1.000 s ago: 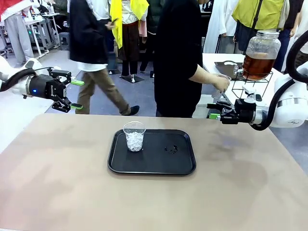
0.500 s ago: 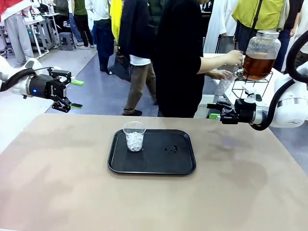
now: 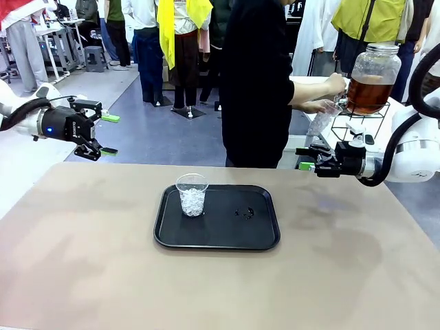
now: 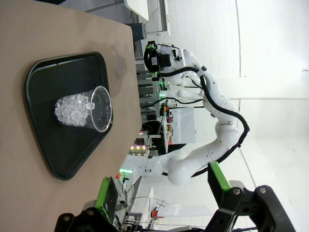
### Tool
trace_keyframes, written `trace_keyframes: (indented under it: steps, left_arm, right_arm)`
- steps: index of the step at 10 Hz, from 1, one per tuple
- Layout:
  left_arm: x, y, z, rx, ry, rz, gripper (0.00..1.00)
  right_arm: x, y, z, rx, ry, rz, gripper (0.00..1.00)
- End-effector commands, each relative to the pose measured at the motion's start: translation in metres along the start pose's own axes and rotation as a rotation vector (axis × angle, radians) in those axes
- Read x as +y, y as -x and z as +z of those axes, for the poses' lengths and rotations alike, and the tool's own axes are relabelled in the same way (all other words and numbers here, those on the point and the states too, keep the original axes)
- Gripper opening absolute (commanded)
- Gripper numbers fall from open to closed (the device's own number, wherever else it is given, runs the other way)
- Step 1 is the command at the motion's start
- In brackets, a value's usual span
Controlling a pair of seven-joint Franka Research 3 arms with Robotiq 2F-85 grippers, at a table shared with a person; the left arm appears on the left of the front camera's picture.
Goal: Pour the drink into the iced cup.
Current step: Pick up the iced cup indicated by the human and present it to them.
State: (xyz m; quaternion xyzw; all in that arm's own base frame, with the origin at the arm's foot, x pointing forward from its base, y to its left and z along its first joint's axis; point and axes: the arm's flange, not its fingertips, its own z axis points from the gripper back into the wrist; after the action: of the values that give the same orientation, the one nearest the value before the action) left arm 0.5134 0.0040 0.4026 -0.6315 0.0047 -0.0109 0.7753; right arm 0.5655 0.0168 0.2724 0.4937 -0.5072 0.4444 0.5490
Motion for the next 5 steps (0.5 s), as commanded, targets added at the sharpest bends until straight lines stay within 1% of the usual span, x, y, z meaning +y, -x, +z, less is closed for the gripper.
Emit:
trace_keyframes:
  steps: [1, 5]
  left_arm:
    - [-0.0013, -0.0002, 0.0002, -0.001, 0.005, -0.005, 1.0]
    - [-0.0013, -0.0002, 0.0002, -0.001, 0.005, -0.005, 1.0]
  right_arm:
    - [-0.0005, -0.0025, -0.0015, -0.008, 0.004, -0.002, 1.0]
    - [-0.0005, -0.0025, -0.0015, -0.008, 0.004, -0.002, 1.0]
